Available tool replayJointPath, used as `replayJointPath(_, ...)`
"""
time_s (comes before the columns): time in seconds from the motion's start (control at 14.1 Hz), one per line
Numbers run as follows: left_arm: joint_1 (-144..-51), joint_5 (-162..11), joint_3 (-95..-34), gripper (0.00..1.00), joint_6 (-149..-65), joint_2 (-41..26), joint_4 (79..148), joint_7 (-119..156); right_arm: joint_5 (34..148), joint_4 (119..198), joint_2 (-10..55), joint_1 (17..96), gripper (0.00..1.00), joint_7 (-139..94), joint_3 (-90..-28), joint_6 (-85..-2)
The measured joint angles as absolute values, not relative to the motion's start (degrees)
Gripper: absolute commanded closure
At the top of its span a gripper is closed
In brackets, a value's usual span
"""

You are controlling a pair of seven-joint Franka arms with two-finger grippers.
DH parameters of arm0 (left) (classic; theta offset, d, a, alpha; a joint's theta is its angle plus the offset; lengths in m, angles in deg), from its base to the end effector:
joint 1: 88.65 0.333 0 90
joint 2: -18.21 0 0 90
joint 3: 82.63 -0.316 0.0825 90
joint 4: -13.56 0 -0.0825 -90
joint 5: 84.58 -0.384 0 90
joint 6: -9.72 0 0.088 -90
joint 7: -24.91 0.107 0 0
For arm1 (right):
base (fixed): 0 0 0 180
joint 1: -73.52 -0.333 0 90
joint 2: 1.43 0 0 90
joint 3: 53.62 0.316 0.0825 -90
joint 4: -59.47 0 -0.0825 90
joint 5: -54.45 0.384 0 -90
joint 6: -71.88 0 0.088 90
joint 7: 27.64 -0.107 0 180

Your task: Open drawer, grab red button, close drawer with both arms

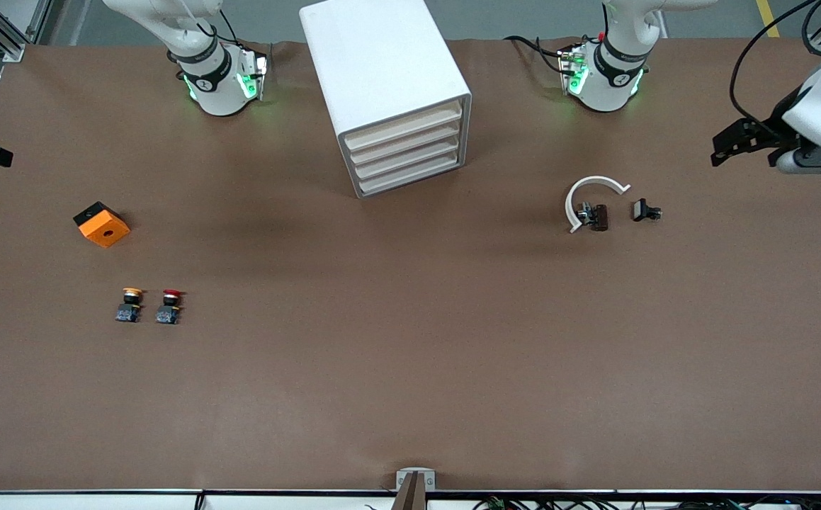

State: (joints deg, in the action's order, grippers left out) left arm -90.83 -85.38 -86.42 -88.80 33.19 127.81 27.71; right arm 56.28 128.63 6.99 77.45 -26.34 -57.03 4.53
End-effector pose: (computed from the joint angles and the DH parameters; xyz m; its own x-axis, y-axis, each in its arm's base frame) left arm 0.4767 0.0177 0.5707 0.9996 -0.0253 -0.0134 -0.0253 -0.9997 0.0040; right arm 0.5491 -0.0631 0.6759 0.9800 -0.0919 -0.1767 -0.0981 -0.9948 -0.0265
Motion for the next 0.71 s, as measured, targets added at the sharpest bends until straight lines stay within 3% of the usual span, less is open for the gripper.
replayJointPath(0.43,-90.9,-85.4,-85.9,0.0,-89.0,31.9,120.7,25.7,56.4,141.6,-1.8,76.2,0.0,-26.2,-56.9,-2.7)
replayJointPath(0.71,-91.0,-85.4,-84.9,0.0,-84.8,30.8,117.1,25.2,56.2,150.0,-8.6,75.2,0.0,-23.8,-56.9,-7.3)
